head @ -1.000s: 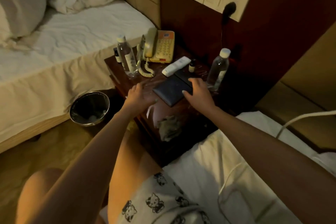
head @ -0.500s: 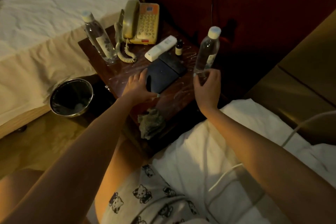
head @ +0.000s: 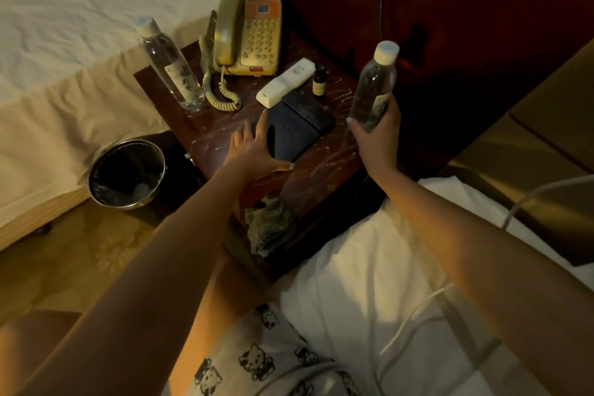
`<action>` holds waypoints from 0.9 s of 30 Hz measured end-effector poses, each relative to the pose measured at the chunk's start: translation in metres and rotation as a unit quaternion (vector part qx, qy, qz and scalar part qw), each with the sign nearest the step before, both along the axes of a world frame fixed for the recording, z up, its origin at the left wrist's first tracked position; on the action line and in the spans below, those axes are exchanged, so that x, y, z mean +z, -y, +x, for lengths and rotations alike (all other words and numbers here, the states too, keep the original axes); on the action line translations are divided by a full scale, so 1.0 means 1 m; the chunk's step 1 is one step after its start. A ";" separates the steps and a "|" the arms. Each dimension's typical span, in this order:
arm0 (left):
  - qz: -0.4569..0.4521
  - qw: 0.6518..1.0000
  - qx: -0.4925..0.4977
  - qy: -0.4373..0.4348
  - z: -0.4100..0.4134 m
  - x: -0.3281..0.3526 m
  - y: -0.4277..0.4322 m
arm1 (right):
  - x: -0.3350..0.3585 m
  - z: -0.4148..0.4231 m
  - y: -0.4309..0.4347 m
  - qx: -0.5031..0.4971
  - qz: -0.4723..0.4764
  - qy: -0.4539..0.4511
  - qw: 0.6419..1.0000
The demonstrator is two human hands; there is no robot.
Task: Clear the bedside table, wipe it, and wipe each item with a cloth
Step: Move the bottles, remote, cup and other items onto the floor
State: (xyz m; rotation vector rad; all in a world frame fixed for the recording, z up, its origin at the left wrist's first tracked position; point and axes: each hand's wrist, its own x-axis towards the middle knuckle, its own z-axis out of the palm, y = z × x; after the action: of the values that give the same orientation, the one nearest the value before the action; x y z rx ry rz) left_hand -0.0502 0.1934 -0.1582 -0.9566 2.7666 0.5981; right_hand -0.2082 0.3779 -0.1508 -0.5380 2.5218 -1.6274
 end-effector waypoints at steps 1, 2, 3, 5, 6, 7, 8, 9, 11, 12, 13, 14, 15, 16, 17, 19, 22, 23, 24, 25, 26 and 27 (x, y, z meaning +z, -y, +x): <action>-0.006 1.000 0.000 -0.005 -0.001 -0.001 0.000 | 0.000 -0.002 0.002 -0.010 0.000 -0.005 1.000; -0.008 1.000 0.000 -0.011 -0.002 -0.002 0.001 | 0.000 -0.004 0.004 -0.018 -0.003 -0.008 1.000; -0.008 1.000 -0.001 -0.017 -0.003 -0.003 0.002 | 0.001 -0.007 0.006 -0.018 -0.009 -0.009 1.000; -0.011 1.000 -0.004 -0.028 -0.005 -0.003 0.002 | 0.006 -0.013 0.010 -0.002 -0.024 -0.007 1.000; -0.021 0.999 -0.009 -0.028 -0.006 -0.001 0.002 | 0.009 -0.015 0.012 0.006 -0.033 -0.003 0.999; -0.033 0.999 -0.016 -0.023 -0.007 0.000 0.002 | 0.012 -0.017 0.014 0.009 -0.039 0.001 0.999; -0.042 0.999 -0.022 -0.015 -0.007 0.002 0.003 | 0.014 -0.018 0.015 0.007 -0.040 0.001 0.999; -0.047 0.999 -0.026 -0.008 -0.008 0.003 0.004 | 0.014 -0.018 0.015 0.004 -0.040 0.000 0.999; -0.053 0.998 -0.033 0.005 -0.010 0.006 0.007 | 0.014 -0.016 0.013 -0.003 -0.044 -0.004 0.999; -0.057 0.998 -0.038 0.011 -0.010 0.007 0.009 | 0.014 -0.013 0.012 -0.005 -0.045 -0.009 0.999; -0.060 0.997 -0.043 0.018 -0.010 0.008 0.009 | 0.014 -0.011 0.011 -0.005 -0.042 -0.015 0.999; -0.062 0.997 -0.048 0.024 -0.009 0.008 0.010 | 0.013 -0.009 0.009 -0.005 -0.039 -0.020 0.999; -0.065 0.996 -0.052 0.028 -0.008 0.009 0.010 | 0.014 -0.007 0.008 -0.011 -0.035 -0.028 0.999; -0.069 0.996 -0.053 0.030 -0.007 0.010 0.009 | 0.018 -0.004 0.007 -0.014 -0.032 -0.035 0.999; -0.071 0.996 -0.054 0.032 -0.005 0.011 0.009 | 0.021 -0.002 0.007 -0.015 -0.030 -0.042 0.999; -0.075 0.995 -0.054 0.036 -0.002 0.013 0.008 | 0.026 0.002 0.004 -0.008 -0.010 -0.056 0.998; -0.080 0.994 -0.059 0.039 0.003 0.012 0.005 | 0.030 0.011 -0.005 0.016 0.048 -0.081 0.995; -0.079 0.994 -0.059 0.042 0.004 0.012 0.004 | 0.030 0.013 -0.008 0.021 0.053 -0.084 0.995; -0.079 0.994 -0.059 0.044 0.006 0.012 0.003 | 0.029 0.015 -0.010 0.023 0.046 -0.081 0.995; -0.081 0.994 -0.057 0.044 0.007 0.011 0.003 | 0.029 0.017 -0.010 0.025 0.043 -0.064 0.997; -0.084 0.994 -0.053 0.043 0.008 0.011 0.003 | 0.031 0.020 -0.010 0.029 0.041 -0.052 0.997; -0.086 0.994 -0.050 0.041 0.008 0.012 0.003 | 0.030 0.021 -0.008 0.030 0.038 -0.037 0.998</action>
State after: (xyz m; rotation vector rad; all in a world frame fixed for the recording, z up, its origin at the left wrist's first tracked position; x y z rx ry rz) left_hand -0.0422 0.1909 -0.1467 -0.8483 2.8072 0.3035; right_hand -0.1873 0.3861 -0.1203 -0.6699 2.5814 -1.5106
